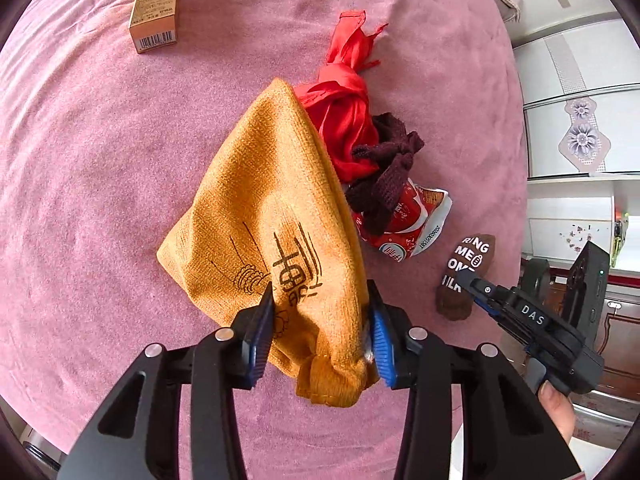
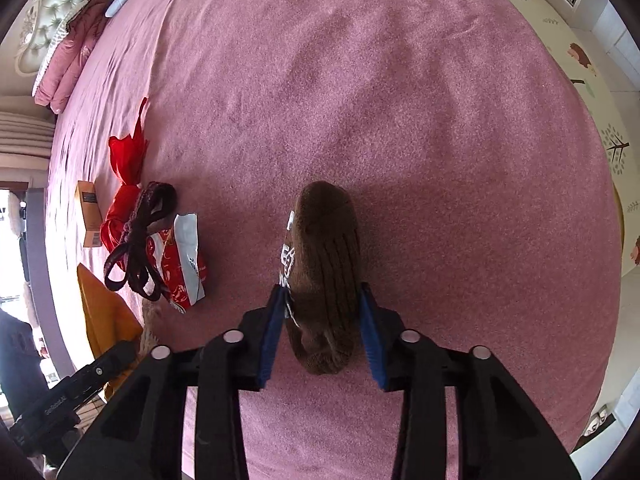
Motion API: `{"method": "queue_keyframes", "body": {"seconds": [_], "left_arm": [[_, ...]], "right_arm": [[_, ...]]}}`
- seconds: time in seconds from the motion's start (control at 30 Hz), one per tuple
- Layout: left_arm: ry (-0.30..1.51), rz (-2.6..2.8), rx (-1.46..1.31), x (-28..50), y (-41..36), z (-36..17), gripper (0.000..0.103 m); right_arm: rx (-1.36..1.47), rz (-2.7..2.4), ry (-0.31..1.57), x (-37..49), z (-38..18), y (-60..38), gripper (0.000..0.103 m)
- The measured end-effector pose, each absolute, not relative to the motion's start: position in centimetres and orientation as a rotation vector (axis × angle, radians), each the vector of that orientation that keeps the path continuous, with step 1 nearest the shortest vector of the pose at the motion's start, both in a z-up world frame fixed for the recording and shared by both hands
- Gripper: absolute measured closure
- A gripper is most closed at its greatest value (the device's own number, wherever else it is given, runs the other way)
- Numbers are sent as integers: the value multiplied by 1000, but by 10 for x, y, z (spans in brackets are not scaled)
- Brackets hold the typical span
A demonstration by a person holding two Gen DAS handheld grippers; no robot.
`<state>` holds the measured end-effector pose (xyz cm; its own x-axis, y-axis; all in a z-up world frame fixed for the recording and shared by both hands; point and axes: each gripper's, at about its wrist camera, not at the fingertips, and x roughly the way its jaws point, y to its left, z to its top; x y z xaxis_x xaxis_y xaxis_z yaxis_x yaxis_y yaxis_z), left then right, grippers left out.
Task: Collect trash
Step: 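Grasp the mustard cloth bag with the left tool while the right tool grasps the brown printed sock, then carry the mustard bag and brown sock over to the yellow bin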
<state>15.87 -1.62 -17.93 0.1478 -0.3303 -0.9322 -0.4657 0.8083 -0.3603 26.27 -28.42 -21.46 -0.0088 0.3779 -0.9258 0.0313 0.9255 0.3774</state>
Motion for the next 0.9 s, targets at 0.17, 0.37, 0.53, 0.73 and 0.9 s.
{"method": "queue_keyframes", "body": {"seconds": [0.17,0.37,0.53,0.73,0.9], "left_arm": [[1436,79,-684,157,-11,-159,60],[1425,3,-600,148,-42,-136,60],[1415,-85,-496,144,-91,-119,60],[1408,-210,-359,137,-152,-105,60],[1388,-309,-254,126,-211,-84,60]], "right_arm": [[353,325,1518,245,-193,-287,92],[409,400,1450,215,-147,-303,92],[461,429,1400,188,-115,-324,92],[521,392,1341,159,-91,-363,92],[563,336,1297,137,-81,-409,92]]}}
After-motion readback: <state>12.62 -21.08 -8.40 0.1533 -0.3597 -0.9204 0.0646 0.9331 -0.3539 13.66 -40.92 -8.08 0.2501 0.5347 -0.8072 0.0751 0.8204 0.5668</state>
